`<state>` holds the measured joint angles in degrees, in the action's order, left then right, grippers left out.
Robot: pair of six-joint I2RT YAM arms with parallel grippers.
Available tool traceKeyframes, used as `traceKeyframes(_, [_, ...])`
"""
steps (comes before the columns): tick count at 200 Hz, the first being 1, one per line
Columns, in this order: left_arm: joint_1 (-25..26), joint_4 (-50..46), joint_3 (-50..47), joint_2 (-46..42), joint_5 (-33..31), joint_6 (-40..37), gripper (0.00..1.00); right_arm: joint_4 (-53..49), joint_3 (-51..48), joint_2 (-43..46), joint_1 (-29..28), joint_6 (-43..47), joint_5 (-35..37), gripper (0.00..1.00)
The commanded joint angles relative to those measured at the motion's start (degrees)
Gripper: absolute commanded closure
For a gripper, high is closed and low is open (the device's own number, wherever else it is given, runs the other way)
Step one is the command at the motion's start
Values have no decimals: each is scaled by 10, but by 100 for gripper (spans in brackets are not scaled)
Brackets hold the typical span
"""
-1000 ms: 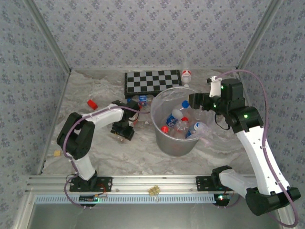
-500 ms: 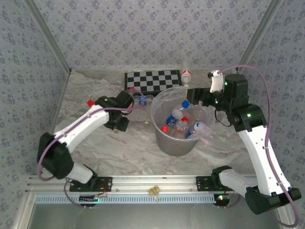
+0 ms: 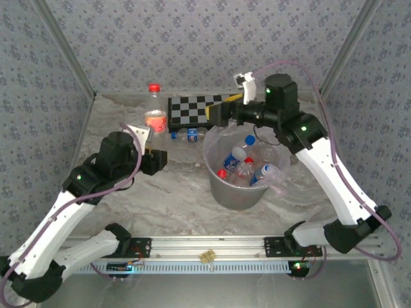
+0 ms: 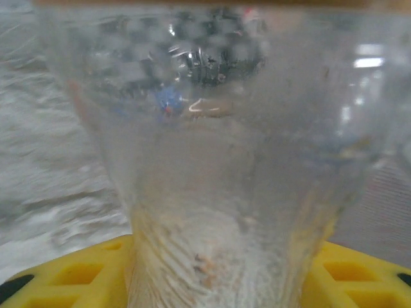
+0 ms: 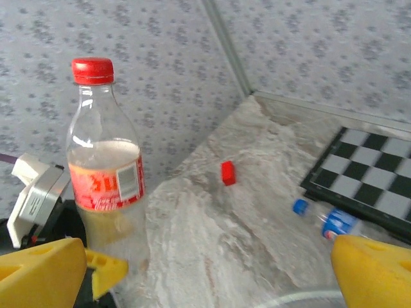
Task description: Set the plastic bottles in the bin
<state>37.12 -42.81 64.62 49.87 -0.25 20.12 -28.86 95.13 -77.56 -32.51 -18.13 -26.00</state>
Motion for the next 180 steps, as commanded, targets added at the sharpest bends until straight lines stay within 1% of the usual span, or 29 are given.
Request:
traceKeyframes(1, [9,85,-18,5,79,20,72,53,35,-20,-25,-16,-17,0])
traceKeyframes(22, [25,98,-22,11,89,20,80,83,44,-43,-40,-32,-25,0])
traceKeyframes(44, [46,109,-24,16,93,8,84,81,63,-70,-49,-40,-23,0])
traceKeyframes(87, [63,119,-24,35,113,-10,89,72,93,-110,-76,-44,-38,0])
traceKeyframes(100, [73,120,-22,43,119,-18,89,66,101,-120,-82,-44,-32,2])
traceKeyframes(113, [82,118,-17,48,120,-26,89,58,108,-127,-81,-41,-26,7])
traceKeyframes(125, [87,113,-14,51,119,-32,89,58,108,-125,-82,-26,-19,20])
traceKeyframes(132, [88,113,-15,52,118,-33,90,52,110,-121,-81,-19,-9,25])
traceKeyframes(152, [88,117,-15,58,118,-34,90,30,111,-102,-80,5,40,35])
traceKeyframes(162, [89,119,-11,63,118,-34,89,24,108,-94,-78,10,50,39])
traceKeyframes(180, [90,120,1,75,117,-38,88,16,105,-80,-75,15,51,56])
